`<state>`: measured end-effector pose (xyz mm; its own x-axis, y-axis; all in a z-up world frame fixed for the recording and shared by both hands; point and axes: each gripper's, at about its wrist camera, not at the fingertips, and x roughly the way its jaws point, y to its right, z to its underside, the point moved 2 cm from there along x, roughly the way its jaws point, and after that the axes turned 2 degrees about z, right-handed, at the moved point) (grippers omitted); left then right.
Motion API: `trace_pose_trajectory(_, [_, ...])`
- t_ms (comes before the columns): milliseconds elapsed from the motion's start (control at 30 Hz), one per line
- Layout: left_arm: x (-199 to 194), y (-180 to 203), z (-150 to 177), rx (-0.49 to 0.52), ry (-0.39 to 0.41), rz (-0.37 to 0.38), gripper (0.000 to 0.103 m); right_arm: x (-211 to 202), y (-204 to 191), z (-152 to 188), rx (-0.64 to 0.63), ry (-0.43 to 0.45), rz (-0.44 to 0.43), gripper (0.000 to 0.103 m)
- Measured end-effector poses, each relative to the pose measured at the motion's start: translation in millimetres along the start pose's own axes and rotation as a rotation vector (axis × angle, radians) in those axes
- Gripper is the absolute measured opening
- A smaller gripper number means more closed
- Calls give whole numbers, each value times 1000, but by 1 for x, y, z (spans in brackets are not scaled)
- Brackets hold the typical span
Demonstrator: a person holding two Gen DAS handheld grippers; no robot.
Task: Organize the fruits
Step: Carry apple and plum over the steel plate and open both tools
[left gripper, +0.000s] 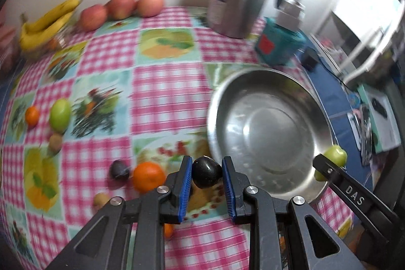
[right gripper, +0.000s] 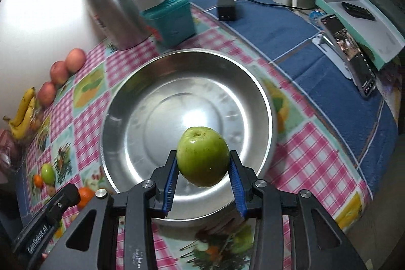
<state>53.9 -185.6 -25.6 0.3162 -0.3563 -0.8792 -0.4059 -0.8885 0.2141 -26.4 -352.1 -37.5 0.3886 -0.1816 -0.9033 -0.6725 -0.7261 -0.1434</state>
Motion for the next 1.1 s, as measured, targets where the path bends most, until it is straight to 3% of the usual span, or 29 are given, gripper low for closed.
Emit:
trace_pose_trajectory(433, [29, 50, -8, 127, 13, 33, 26, 15, 13, -9, 25, -15, 43, 40])
trace_pose_trajectory(1100, [34, 48, -4, 123, -11, 16, 31, 23, 12, -8, 5, -57, 50, 41])
